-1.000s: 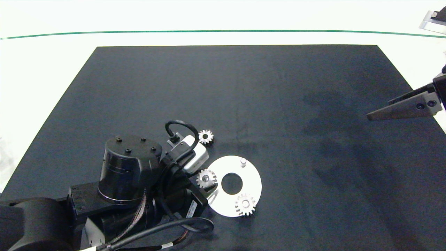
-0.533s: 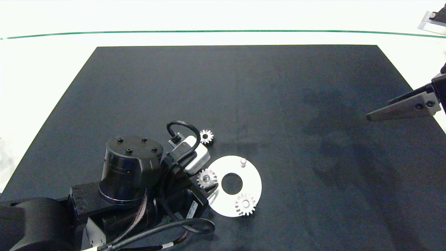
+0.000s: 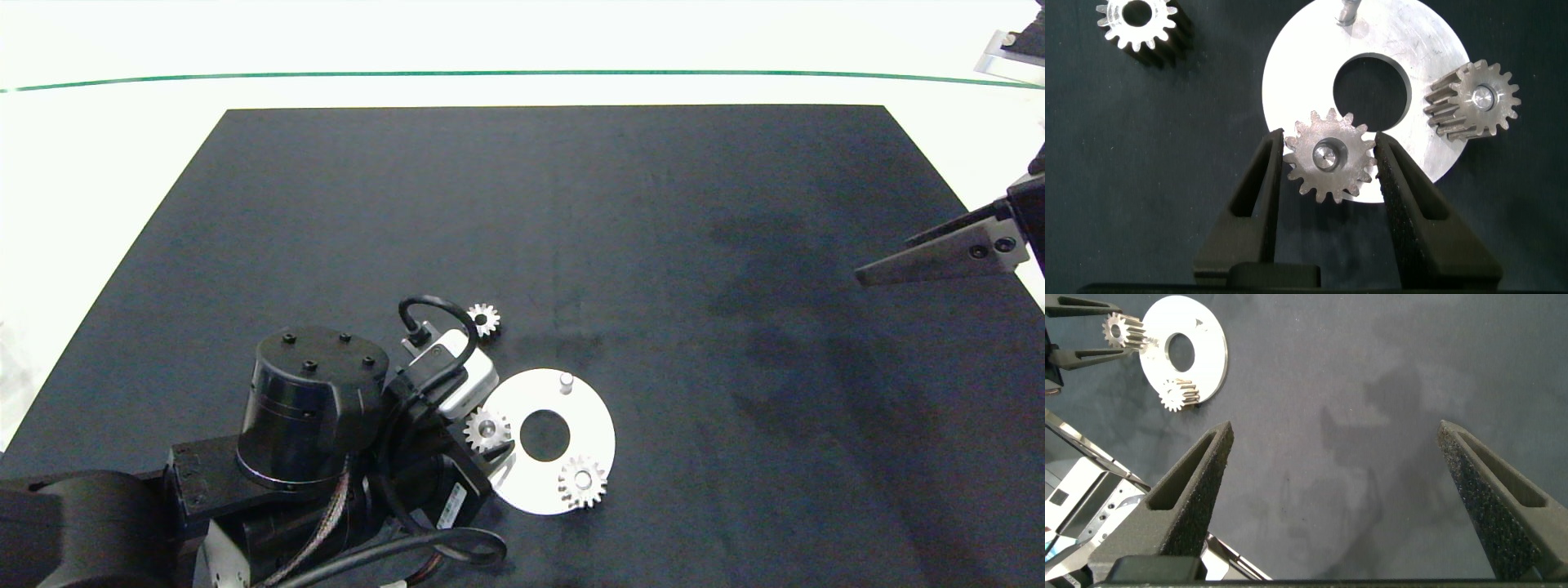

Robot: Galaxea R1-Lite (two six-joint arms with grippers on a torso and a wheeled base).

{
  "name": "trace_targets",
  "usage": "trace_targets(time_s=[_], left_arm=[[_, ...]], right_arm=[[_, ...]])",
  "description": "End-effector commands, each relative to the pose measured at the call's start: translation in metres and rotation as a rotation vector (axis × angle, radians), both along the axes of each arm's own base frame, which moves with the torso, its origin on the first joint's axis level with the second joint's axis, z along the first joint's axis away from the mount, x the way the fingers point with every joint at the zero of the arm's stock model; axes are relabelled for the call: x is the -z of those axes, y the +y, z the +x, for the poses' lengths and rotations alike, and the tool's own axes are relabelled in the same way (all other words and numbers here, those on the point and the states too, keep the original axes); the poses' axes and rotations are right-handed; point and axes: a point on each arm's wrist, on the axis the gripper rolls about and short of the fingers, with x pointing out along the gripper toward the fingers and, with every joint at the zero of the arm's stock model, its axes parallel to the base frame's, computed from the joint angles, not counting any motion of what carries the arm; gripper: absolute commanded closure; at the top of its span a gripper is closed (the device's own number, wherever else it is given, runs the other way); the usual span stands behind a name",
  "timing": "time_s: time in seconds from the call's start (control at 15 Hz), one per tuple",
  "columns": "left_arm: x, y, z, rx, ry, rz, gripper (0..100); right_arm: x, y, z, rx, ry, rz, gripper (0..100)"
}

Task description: Install three planetary gears onto the carrier pins

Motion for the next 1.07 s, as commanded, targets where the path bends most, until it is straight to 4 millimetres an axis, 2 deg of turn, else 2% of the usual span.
trace_targets(time_s=[0.07, 0.27, 0.33, 1.07], left_arm=[[-0.0003, -0.0004, 0.0004, -0.001, -0.004, -0.001, 78], [0.0000, -0.0003, 0.0003, -0.001, -0.005, 0.003, 78], [0.0003, -0.0005, 0.0005, -0.002, -0.006, 0.004, 0], [-0.0036, -0.0007, 0.0065, -0.026, -0.028, -0.045, 0]], right_arm=[[0.0007, 0.0000, 0.0002, -0.002, 0.006, -0.001, 0], [0.0011, -0.0003, 0.0002, -0.001, 0.009, -0.001, 0], [0.0014, -0.0003, 0.0003, -0.001, 0.011, -0.001, 0], [0.0033, -0.0014, -0.0006, 0.003, 0.019, -0.004, 0]])
